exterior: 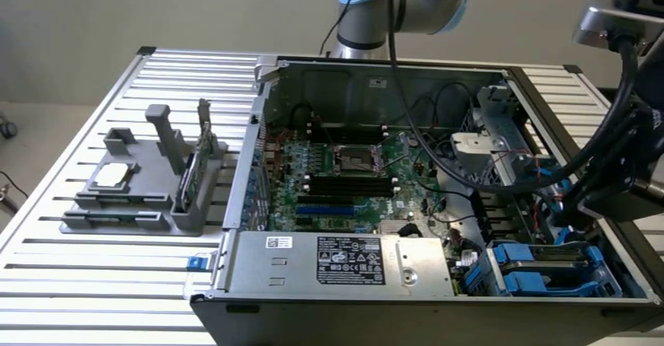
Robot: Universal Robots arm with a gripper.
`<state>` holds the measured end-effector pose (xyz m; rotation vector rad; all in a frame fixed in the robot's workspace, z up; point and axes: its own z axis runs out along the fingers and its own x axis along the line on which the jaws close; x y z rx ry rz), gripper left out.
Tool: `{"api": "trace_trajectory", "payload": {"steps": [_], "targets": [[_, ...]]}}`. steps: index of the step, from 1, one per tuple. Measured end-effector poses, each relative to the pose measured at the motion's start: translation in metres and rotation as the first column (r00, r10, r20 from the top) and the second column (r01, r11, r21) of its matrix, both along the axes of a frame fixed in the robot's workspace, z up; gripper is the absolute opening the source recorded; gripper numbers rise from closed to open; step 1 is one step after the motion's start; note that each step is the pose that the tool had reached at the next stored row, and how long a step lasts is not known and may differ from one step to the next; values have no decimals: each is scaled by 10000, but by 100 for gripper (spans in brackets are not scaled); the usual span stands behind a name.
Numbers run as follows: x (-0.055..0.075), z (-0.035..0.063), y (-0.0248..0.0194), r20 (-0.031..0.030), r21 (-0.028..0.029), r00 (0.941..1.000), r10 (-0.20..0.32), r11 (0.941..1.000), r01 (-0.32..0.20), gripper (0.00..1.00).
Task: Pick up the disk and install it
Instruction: 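Insert the first disk wire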
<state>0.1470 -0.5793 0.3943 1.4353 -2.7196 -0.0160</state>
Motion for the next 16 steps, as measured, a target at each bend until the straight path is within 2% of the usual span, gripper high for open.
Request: {"api": "trace_trajectory", "payload": {"steps": [4,8,11,16], "targets": [[0,0,0,0,1,9975,-701,9975,701,34],[0,0,0,0,0,9900,-1413,9900,1413,34],[0,0,0,0,0,9811,-1933,9811,1933,34],[0,0,0,0,0,9600,-2799,9600,2799,34]]}}
